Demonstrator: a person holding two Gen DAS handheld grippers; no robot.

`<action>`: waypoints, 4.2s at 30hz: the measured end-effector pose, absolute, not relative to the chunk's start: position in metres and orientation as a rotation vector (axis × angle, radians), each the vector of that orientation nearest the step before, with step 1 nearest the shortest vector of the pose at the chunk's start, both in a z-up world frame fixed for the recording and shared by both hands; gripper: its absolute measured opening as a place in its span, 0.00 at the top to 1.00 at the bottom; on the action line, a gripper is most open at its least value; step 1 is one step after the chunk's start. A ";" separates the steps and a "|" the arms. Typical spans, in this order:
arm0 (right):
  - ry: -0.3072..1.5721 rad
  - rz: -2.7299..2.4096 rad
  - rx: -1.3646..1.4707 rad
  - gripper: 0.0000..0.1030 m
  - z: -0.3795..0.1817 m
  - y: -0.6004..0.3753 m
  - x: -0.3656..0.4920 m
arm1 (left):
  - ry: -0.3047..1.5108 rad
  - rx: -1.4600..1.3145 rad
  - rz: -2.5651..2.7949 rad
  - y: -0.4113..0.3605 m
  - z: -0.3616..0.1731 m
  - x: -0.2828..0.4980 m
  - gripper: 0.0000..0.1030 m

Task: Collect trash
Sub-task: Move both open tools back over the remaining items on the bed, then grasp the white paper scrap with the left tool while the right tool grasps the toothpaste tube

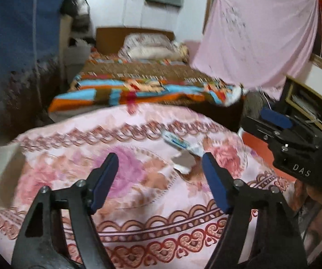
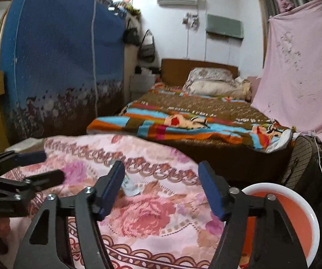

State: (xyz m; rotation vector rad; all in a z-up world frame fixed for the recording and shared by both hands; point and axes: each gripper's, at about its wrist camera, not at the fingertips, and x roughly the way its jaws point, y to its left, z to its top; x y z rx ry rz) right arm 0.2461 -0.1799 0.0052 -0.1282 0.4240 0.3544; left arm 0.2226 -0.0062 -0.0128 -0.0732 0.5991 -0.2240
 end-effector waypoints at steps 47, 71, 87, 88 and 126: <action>0.824 0.579 -0.243 0.85 -0.046 -0.122 0.315 | 0.690 -0.158 -0.129 0.027 -0.025 0.241 0.70; 0.747 0.579 -0.186 0.91 -0.026 -0.126 0.301 | 0.676 -0.155 -0.069 0.032 -0.016 0.216 0.70; 0.900 0.660 -0.357 0.59 -0.049 -0.098 0.332 | 0.736 -0.223 -0.060 0.051 -0.029 0.222 0.70; 0.897 0.661 -0.361 0.60 -0.048 -0.098 0.331 | 0.738 -0.223 -0.060 0.050 -0.029 0.223 0.70; 0.624 0.567 0.078 0.96 -0.017 -0.161 0.299 | 0.576 -0.174 -0.099 0.019 0.001 0.207 0.70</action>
